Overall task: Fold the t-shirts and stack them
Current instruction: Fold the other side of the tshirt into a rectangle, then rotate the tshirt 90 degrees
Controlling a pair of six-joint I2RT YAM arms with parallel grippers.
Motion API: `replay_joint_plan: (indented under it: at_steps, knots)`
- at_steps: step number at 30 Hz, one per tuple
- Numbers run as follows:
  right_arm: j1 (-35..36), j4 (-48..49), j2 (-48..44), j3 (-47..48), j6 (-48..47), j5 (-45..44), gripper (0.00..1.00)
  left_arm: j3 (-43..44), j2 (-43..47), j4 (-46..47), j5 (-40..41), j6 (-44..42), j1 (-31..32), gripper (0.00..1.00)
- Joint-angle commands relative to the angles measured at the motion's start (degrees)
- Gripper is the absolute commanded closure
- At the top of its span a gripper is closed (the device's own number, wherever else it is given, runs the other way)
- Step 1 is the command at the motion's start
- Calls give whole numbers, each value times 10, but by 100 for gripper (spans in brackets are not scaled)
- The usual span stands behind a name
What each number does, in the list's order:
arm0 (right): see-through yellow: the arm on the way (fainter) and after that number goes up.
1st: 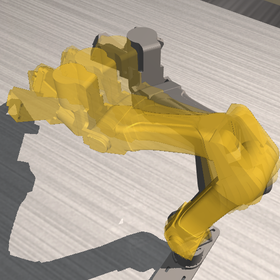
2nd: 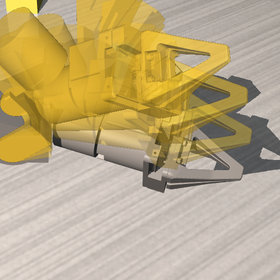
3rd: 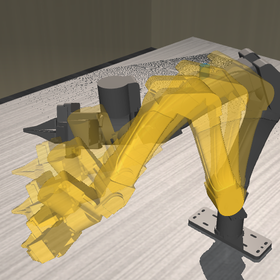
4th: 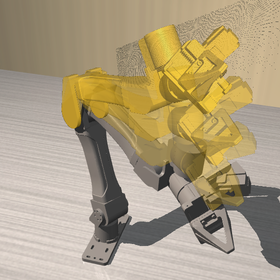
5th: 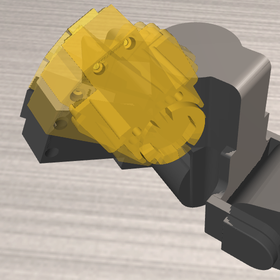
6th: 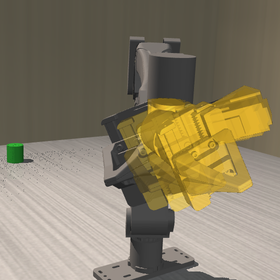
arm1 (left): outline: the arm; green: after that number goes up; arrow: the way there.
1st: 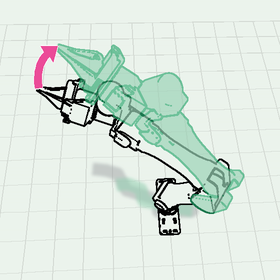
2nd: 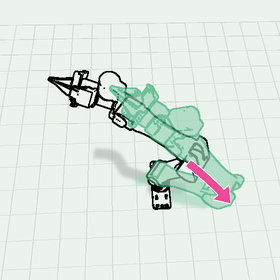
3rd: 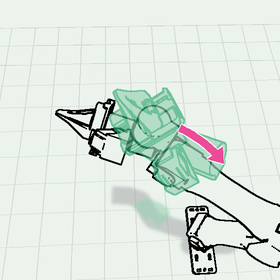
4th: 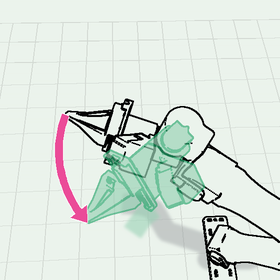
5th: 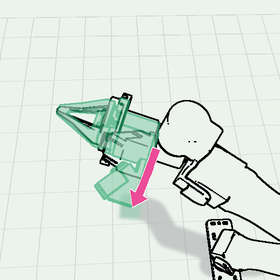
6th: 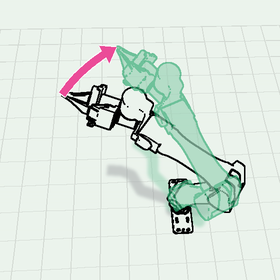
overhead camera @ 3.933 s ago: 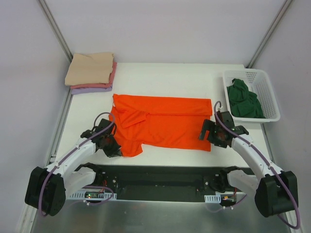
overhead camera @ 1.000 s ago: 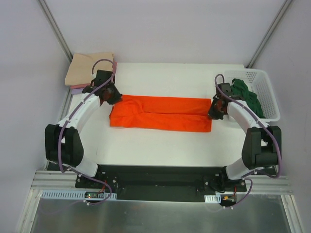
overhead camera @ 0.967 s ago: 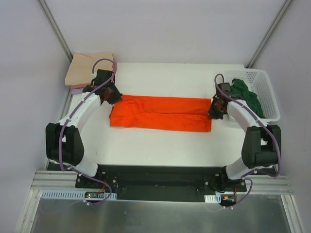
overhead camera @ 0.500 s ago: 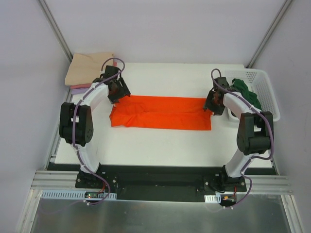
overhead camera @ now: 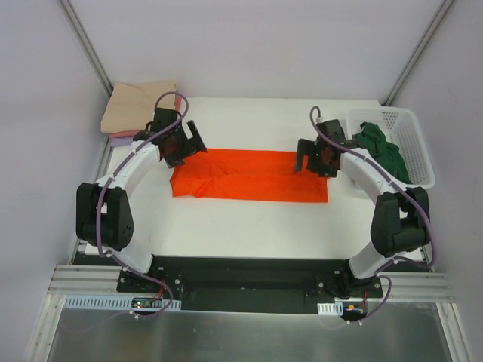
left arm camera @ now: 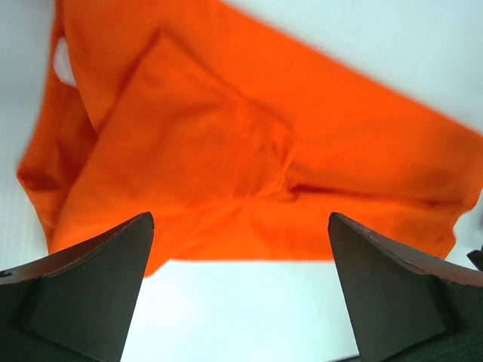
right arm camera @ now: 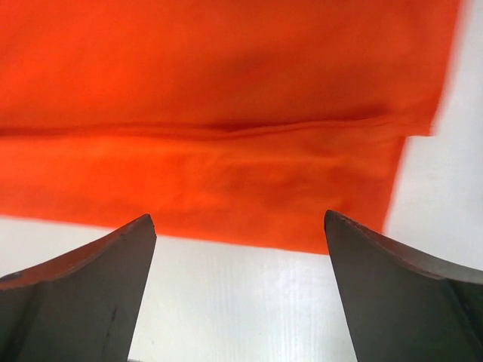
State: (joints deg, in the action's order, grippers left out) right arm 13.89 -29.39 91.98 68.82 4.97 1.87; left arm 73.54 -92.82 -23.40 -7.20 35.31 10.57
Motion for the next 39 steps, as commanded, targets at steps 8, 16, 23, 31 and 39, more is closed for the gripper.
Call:
replay_joint_plan:
  at_steps: [8, 16, 23, 31, 39]
  knots:
    - [50, 37, 21, -90, 6, 65, 4, -127, -24, 5, -4, 23, -10, 1]
    - [13, 54, 29, -133, 14, 58, 4, -175, -48, 3, 39, 4, -52, 1]
    - [11, 68, 8, -179, 21, 83, 4, -119, -70, 5, -15, -21, -60, 1]
    - [85, 44, -120, -323, 84, 99, 4, 53, -195, 5, -31, 7, -26, 1]
    - [350, 146, -153, -332, 160, 247, 4, 410, -429, -13, -55, 30, 39, 1]
